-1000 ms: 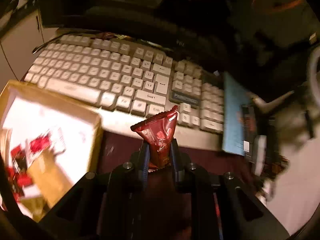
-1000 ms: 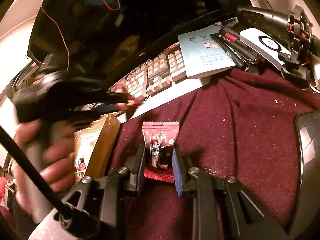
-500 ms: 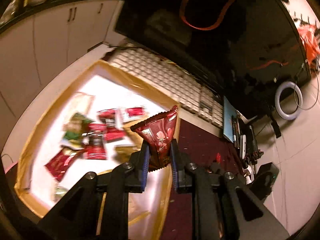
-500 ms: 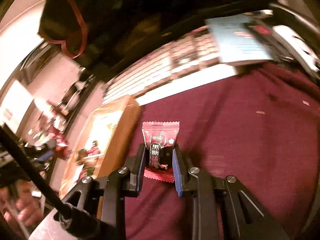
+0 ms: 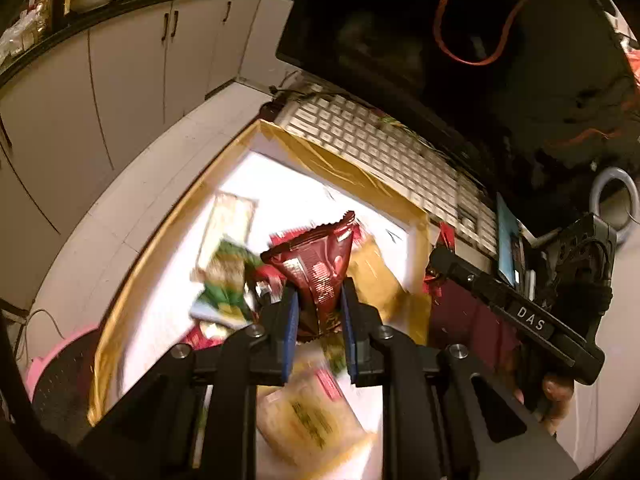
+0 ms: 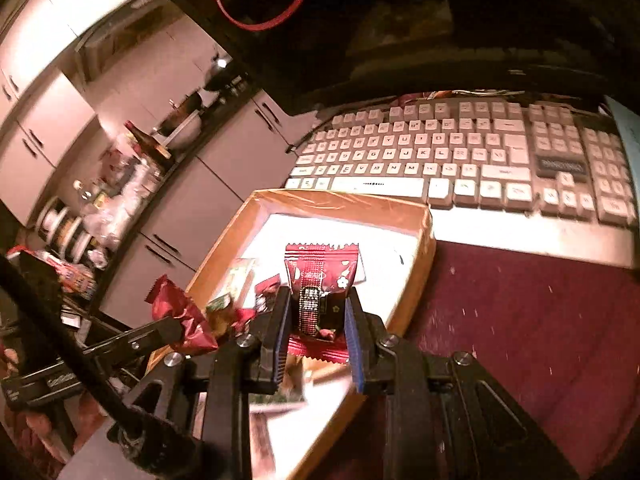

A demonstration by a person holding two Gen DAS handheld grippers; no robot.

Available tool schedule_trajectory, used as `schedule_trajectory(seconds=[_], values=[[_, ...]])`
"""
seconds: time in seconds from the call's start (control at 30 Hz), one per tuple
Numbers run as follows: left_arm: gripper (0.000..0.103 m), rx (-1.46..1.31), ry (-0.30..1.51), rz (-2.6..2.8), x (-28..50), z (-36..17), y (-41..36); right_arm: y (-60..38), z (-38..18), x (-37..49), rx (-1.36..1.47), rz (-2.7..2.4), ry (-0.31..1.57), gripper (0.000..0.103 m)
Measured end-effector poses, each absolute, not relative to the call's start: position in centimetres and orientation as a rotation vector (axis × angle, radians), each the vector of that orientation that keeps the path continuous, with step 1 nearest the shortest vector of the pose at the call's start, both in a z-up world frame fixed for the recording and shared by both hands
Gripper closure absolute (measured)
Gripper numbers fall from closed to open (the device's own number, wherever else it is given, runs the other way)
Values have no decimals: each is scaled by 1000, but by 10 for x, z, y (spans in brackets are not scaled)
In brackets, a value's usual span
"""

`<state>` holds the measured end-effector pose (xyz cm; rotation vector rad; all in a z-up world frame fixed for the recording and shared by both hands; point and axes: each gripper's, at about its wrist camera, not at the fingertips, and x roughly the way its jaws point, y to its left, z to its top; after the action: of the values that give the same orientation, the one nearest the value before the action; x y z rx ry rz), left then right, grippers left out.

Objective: Organize snacks
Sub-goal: 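Carry both candies over the white box and open both tools to release them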

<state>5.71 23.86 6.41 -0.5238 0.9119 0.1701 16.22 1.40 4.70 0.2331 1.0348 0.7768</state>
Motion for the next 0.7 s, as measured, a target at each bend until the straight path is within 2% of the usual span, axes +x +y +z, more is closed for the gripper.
schedule_trajectory(seconds=[0.37,0.6,0.67,0.7], values=[[82,-443,1021,292,131,32,262,41,16,194,175,701,1122,79],[79,-408,1039,326,131,20,261,54,17,190,86,672,1093,76],[68,-403,1024,310,125,24,259,55,17,191,91,682,1094,74],[55,-389,1005,296,120,27,255,56,17,191,97,694,1095,71]])
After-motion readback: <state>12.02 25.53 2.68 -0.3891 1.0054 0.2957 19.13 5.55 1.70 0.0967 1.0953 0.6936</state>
